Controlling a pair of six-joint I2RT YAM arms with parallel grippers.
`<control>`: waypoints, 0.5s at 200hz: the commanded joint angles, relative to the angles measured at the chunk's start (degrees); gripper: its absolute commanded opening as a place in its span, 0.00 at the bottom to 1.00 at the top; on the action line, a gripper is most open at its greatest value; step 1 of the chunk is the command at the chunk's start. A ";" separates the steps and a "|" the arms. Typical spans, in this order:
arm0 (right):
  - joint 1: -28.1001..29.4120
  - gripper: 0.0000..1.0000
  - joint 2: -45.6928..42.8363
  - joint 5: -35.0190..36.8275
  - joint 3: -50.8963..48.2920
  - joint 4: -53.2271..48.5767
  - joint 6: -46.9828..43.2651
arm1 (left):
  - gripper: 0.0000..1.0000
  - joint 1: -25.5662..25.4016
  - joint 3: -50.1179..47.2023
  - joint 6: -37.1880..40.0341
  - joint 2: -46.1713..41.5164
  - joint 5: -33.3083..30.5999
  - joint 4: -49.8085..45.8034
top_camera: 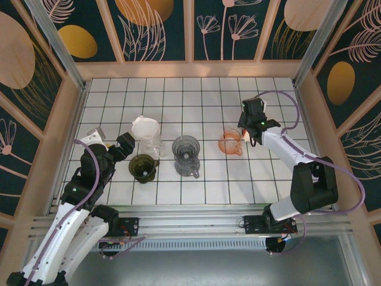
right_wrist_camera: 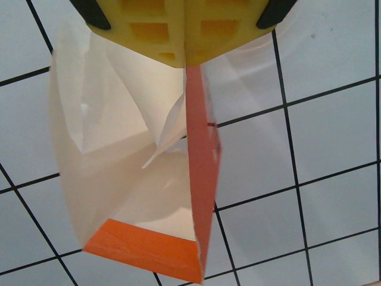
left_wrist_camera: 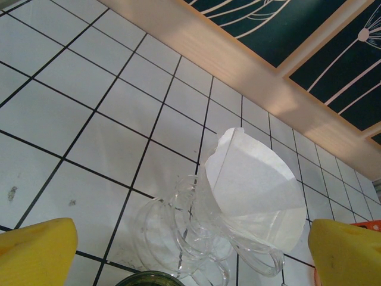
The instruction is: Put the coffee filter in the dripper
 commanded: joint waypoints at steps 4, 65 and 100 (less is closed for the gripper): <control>0.64 0.00 -0.09 0.58 0.51 -1.74 -1.30 | 0.99 0.34 -0.90 0.49 -0.19 0.87 1.49; 1.49 0.00 2.47 0.92 -2.17 -0.12 -1.79 | 0.99 0.34 -0.84 0.51 -0.41 0.78 1.02; 1.37 0.17 3.08 -0.50 -1.67 -0.67 -1.93 | 0.99 0.34 -0.96 0.49 -0.18 0.95 1.36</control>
